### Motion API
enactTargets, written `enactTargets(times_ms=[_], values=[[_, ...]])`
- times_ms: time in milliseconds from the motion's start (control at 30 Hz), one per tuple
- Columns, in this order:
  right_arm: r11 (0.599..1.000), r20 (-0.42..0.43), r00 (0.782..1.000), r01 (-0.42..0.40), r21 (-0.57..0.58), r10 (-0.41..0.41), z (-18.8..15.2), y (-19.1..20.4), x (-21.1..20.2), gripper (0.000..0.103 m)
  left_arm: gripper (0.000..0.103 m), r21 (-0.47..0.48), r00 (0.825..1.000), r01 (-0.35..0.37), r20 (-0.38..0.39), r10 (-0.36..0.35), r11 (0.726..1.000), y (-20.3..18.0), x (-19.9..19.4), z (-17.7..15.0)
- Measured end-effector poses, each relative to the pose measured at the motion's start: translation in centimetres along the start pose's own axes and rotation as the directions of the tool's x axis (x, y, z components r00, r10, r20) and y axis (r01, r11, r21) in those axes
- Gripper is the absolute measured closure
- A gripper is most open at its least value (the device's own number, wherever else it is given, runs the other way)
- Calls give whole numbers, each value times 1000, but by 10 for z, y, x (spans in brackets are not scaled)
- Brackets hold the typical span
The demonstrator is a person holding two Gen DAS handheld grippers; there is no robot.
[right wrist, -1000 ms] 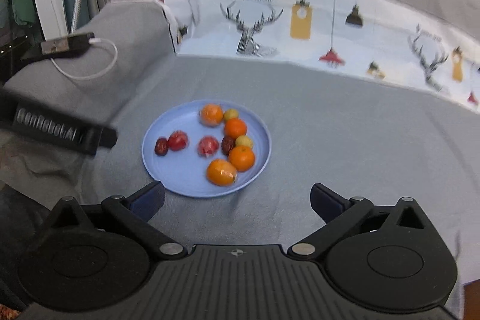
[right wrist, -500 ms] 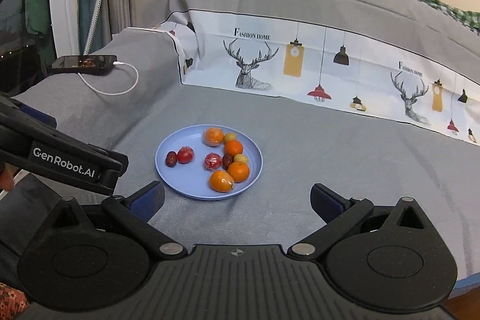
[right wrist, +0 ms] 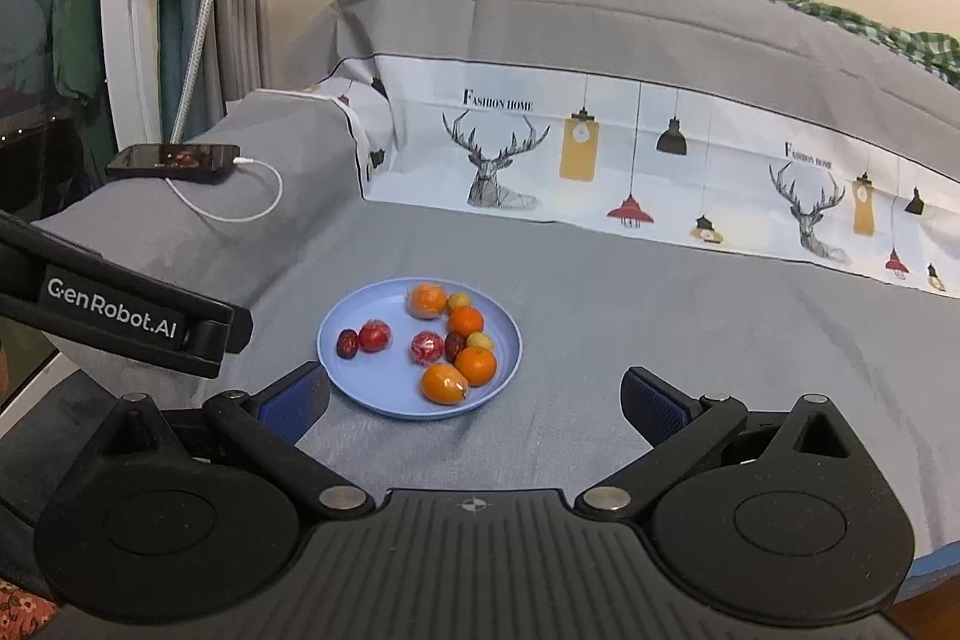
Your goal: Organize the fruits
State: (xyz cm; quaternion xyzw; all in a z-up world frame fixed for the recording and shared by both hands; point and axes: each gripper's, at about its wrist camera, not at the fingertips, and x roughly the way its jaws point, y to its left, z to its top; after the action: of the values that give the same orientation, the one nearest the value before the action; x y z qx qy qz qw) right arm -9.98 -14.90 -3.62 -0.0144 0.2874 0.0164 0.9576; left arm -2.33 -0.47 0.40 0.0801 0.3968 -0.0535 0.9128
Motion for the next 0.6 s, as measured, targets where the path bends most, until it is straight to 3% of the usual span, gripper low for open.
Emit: enactTargets(times_ms=[600], values=[[1000,15,1000,-10,-18,10,-3,4,-9,1,0,14,998,-53,-36,53,999,6,5,-9]])
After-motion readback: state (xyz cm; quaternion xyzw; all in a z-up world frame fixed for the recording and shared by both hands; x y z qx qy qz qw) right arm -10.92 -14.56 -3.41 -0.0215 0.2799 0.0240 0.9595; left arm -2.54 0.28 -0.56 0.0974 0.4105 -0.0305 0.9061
